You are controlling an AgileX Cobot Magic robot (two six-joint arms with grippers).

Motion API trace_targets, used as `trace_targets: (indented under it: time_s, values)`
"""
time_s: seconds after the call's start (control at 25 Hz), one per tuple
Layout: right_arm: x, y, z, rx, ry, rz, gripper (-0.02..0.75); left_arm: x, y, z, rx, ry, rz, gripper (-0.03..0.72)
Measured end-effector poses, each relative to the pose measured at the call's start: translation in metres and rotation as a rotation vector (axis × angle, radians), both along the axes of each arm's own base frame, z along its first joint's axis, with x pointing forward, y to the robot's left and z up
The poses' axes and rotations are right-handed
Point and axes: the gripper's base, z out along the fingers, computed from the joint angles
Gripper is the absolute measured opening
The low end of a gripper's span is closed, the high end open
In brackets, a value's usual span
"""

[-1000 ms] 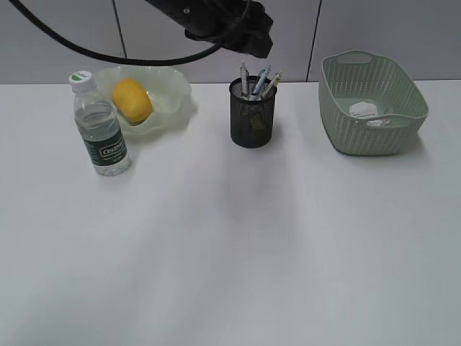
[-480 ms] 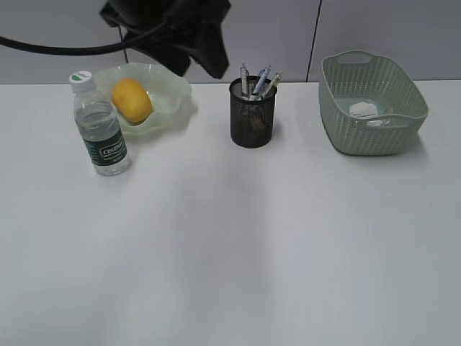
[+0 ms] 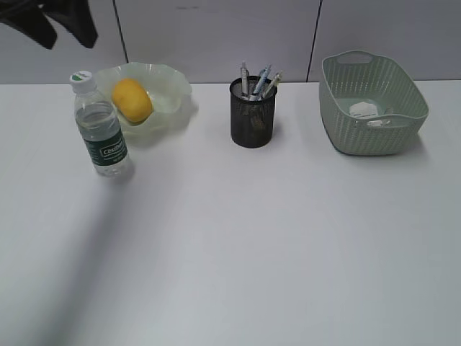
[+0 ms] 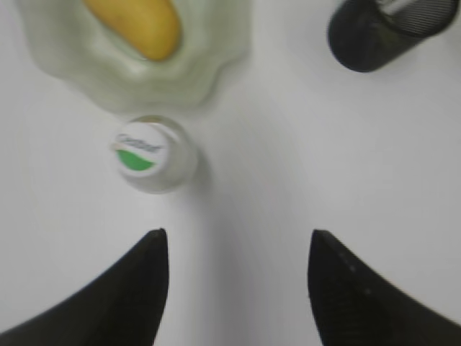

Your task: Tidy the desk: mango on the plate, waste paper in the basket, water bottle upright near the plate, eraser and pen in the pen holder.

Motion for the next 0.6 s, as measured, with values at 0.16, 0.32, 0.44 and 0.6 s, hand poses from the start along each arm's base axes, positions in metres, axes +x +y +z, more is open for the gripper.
trace_targets:
  time_s: [0.16,0.32,0.44,0.6]
  values:
    - [0.000,0.000,0.000,0.000,0.000,0.000,0.439,0.011,0.037,0.000,0.020,-0.004,0.104,0.466]
    - [0.000,0.000,0.000,0.000,0.000,0.000,0.439,0.015,0.059,0.000,0.053,-0.011,0.158,0.467]
    - [0.000,0.000,0.000,0.000,0.000,0.000,0.439,0.017,0.067,0.000,0.067,-0.013,0.179,0.501]
    - [0.000,0.000,0.000,0.000,0.000,0.000,0.439,0.017,0.072,0.000,0.086,-0.017,0.190,0.603]
